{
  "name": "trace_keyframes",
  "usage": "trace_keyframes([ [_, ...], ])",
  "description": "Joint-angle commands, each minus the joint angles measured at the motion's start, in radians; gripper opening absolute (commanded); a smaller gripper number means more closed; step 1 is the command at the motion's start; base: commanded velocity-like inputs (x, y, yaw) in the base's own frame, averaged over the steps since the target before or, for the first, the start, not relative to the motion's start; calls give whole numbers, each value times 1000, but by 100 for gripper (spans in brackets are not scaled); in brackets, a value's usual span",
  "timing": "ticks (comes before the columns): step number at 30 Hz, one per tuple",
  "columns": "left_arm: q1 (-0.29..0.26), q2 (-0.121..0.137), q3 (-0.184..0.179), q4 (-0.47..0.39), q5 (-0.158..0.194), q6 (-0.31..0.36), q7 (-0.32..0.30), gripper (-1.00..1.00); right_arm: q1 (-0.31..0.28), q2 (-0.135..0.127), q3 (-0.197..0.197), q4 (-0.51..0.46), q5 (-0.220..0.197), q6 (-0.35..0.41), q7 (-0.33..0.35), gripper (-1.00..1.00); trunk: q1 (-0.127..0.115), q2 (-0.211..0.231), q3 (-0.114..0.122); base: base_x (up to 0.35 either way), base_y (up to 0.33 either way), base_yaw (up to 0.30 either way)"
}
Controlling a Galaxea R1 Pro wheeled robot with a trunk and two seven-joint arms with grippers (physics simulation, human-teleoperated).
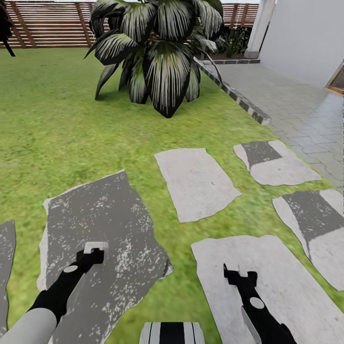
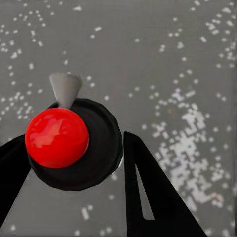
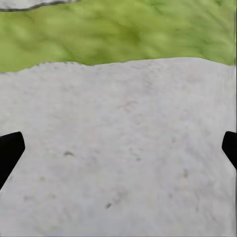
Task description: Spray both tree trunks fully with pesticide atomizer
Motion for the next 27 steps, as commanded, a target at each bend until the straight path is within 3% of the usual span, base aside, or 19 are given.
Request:
trace_keyframes([
  [1, -1, 1, 2, -3, 0, 9, -1, -100, 0, 1, 0, -39, 0, 0, 0, 100, 0, 0, 6, 0, 0, 0],
  [6, -1, -2, -4, -6, -5, 11, -4, -100, 0, 7, 0, -143, 0, 0, -1, 100, -3, 1, 33, 0, 0, 0],
  [13, 8, -1, -2, 17, 1, 2, -10, -100, 2, 10, -2, -138, 0, 0, -1, 100, -5, 3, 63, 0, 0, 0],
  [18, 29, 3, 1, -24, 1, 1, -9, -100, 2, 3, -4, -135, 1, 0, -1, 100, -5, 3, 68, 0, 0, 0],
  [27, 52, 0, 2, -53, 2, 13, -8, -100, 3, 2, -4, -128, 1, 0, -1, 100, -9, 5, 105, 0, 0, 0],
])
